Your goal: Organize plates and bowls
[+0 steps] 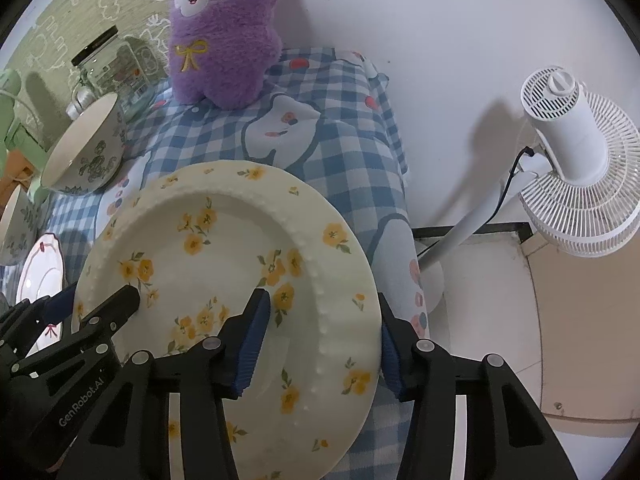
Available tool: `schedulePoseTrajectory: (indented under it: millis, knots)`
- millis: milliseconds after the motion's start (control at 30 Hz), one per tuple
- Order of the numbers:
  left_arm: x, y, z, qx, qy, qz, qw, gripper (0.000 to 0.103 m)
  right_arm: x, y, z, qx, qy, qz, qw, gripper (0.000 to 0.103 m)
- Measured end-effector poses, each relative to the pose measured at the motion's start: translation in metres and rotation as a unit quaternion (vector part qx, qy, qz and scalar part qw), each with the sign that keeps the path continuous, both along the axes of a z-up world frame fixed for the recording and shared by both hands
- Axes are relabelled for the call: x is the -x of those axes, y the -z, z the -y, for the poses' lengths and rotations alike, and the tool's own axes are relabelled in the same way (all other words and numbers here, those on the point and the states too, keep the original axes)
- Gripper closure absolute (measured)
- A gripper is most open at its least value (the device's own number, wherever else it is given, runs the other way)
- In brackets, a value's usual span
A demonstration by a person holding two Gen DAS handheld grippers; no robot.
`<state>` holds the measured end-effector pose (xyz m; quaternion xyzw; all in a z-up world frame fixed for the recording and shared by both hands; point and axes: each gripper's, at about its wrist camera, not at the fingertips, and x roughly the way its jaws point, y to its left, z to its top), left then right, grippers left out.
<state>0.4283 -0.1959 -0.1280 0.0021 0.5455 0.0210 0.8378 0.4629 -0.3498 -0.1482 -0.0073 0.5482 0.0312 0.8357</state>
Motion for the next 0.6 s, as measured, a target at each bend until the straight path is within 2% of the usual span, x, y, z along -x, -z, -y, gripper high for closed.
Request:
schedulePoseTrajectory:
  millis: [367, 600]
  knots:
    - [0.016, -0.007, 0.0, 0.009, 0.006, -0.004, 0.9999, 0.049, 0.016, -0.01, 0.001, 0.005, -0.007, 0.005, 1.0, 0.052]
    - [0.026, -0.022, -0.002, 0.01, 0.006, 0.008, 0.9999, 0.049, 0.027, -0.025, -0.001, 0.005, -0.007, 0.017, 1.0, 0.052]
